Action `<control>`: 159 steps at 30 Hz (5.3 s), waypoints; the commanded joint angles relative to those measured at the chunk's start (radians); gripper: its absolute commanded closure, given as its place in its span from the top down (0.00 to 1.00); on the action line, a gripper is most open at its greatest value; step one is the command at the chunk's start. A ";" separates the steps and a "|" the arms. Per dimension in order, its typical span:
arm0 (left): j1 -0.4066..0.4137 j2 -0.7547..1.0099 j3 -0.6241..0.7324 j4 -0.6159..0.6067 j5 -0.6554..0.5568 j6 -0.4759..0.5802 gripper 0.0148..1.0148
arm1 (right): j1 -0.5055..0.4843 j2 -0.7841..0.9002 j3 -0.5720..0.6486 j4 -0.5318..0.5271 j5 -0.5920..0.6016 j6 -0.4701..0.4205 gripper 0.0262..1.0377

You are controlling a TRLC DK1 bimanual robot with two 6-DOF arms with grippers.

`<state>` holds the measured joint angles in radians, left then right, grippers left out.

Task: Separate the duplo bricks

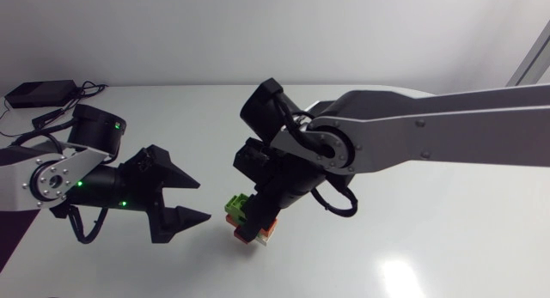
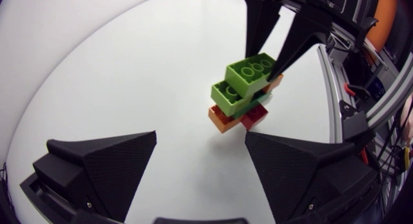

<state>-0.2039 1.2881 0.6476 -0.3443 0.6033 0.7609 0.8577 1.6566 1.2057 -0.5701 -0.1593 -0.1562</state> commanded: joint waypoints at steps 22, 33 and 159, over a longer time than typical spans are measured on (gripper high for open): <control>-0.037 -0.038 0.159 -0.406 0.174 0.446 0.94 | 0.070 -0.159 -0.074 -0.071 -0.171 -0.190 0.24; -0.074 0.057 0.225 -0.538 0.190 0.574 0.94 | 0.063 -0.141 -0.071 -0.066 -0.184 -0.235 0.24; -0.069 0.088 0.234 -0.473 0.299 0.423 0.24 | -0.263 -0.018 -0.446 0.392 0.093 -0.141 0.49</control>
<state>-0.2642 1.3941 0.8940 -0.8223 0.8867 1.2022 0.5854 1.6253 0.7849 -0.1848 -0.0772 -0.3107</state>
